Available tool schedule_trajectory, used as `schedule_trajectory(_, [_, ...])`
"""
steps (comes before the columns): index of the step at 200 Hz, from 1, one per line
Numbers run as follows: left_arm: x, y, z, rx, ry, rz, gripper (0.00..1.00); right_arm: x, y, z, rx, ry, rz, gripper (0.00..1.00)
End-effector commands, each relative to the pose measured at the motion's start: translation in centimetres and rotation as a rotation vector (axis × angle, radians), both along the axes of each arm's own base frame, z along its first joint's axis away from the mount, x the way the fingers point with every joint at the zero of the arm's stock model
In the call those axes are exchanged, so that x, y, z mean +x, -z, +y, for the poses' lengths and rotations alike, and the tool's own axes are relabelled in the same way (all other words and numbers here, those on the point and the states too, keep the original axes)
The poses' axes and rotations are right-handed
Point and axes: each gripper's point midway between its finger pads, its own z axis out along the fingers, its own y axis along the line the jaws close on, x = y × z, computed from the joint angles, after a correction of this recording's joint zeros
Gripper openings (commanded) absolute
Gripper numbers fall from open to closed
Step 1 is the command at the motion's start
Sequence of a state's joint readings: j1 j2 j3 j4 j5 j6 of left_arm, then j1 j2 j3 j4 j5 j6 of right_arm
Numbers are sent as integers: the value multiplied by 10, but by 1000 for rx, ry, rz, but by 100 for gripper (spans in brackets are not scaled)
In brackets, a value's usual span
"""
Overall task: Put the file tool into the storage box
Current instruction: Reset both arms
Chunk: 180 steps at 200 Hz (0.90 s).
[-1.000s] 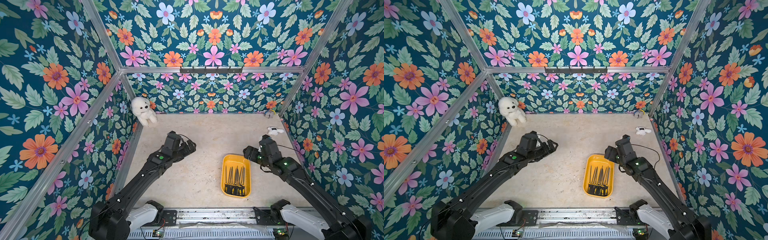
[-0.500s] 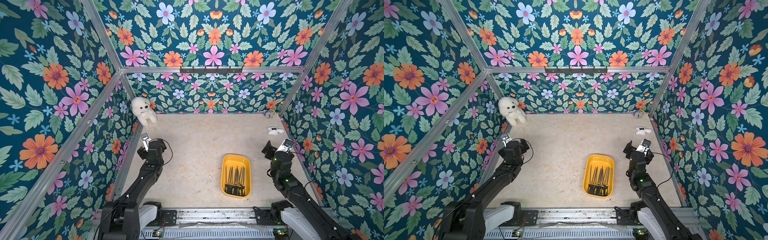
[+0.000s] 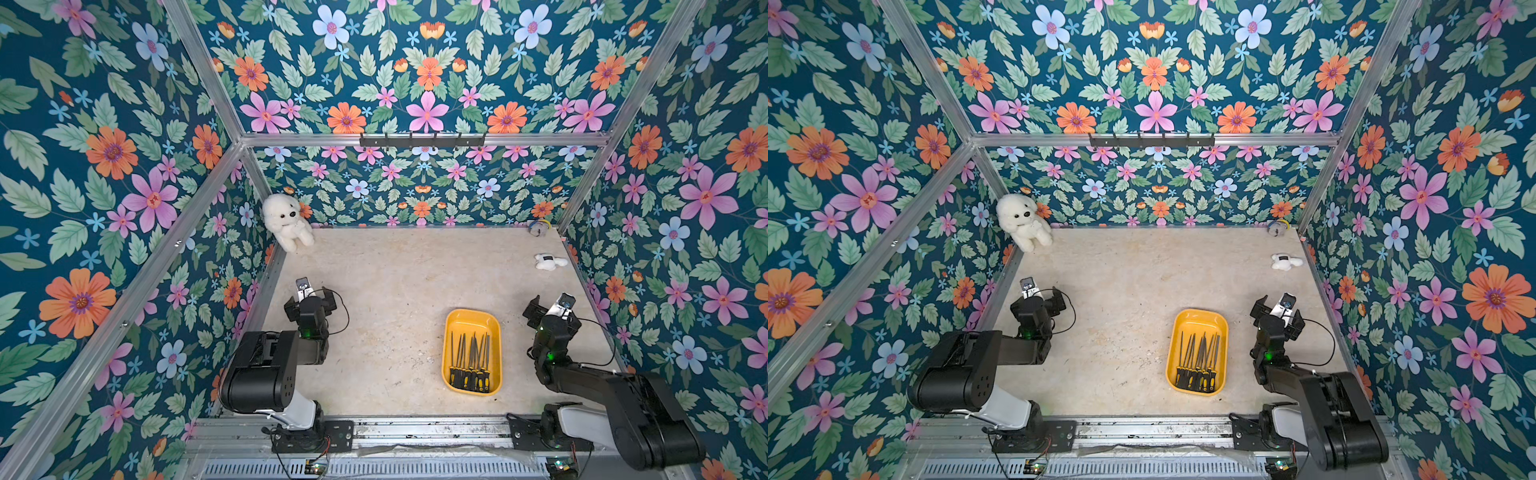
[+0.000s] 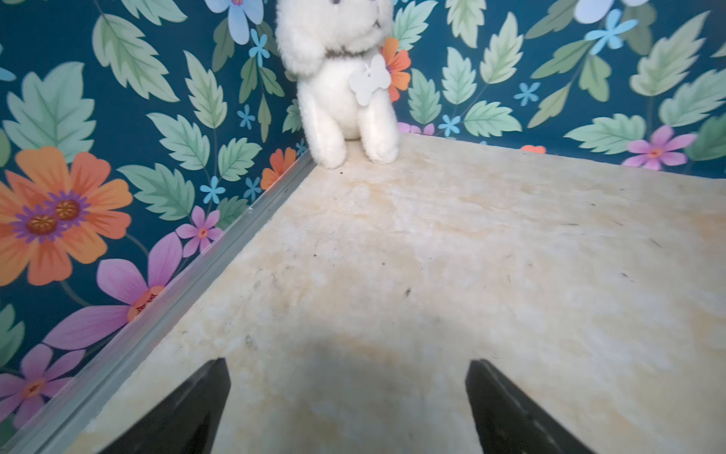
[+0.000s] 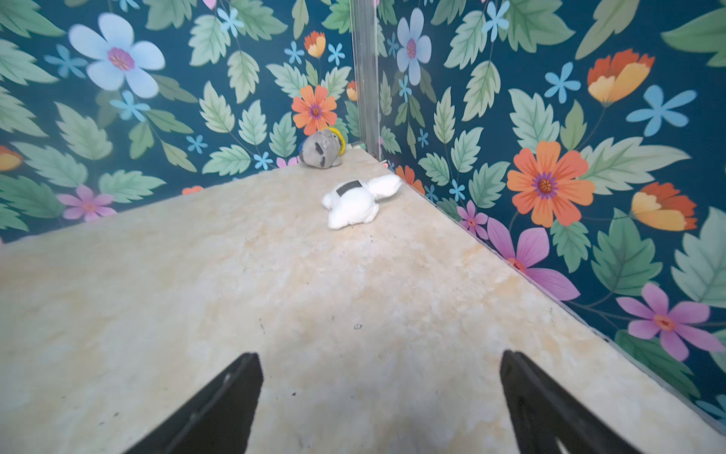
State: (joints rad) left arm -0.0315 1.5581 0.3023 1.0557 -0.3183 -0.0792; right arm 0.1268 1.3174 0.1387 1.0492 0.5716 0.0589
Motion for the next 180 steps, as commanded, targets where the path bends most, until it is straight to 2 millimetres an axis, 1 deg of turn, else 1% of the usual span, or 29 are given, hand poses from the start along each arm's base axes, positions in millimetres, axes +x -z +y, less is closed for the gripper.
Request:
schedule_trajectory(1, [2,-23,-11,0,82,-153,100,22,-31,0,16,-48,-162,100])
schedule_trajectory(4, [3,-23,-11,1,81,-153,100,26,-29,0,25,-57,-143,100])
schedule_trajectory(6, [3,-22,-11,-2,82,-146,100,27,-23,0,41,-60,-112,99])
schedule_trajectory(9, [3,-19,-11,-6,81,-129,100,28,-19,-1,57,-67,-89,99])
schedule_trajectory(19, [2,-17,-10,-8,77,-113,100,24,-27,-5,81,-94,-157,99])
schedule_trajectory(29, [3,-19,-11,-6,79,-126,100,24,-21,-4,102,-103,-128,99])
schedule_trajectory(42, [3,-17,-10,-8,78,-115,100,24,-26,-5,96,-105,-156,99])
schedule_trajectory(54, [3,-19,-10,-6,77,-124,100,24,-23,-5,101,-104,-140,99])
schedule_trajectory(68, [3,-17,-10,-6,78,-115,100,23,-25,-5,99,-103,-150,99])
schedule_trajectory(86, [3,-17,-10,-4,76,-118,100,14,-22,-2,92,-128,-173,99])
schedule_trajectory(92, [3,-17,-10,-5,78,-117,100,10,-33,-2,69,-130,-241,99])
schedule_trajectory(100, [3,-17,-10,-5,78,-117,100,6,-29,-1,67,-130,-227,99])
schedule_trajectory(103, [3,-17,-10,-5,78,-117,100,6,-29,0,74,-135,-223,99])
schedule_trajectory(105, [3,-17,-10,-5,78,-117,100,6,-24,1,79,-139,-202,99])
schedule_trajectory(123, [3,-17,-11,-3,79,-115,100,13,-26,-3,72,-111,-203,99])
schedule_trajectory(140, [3,-17,-11,-4,80,-115,100,14,-21,1,70,-123,-174,99])
schedule_trajectory(160, [3,-17,-11,-3,80,-114,100,15,-25,1,61,-122,-189,99])
schedule_trajectory(180, [3,-17,-11,-3,81,-115,100,15,-23,1,64,-122,-183,99])
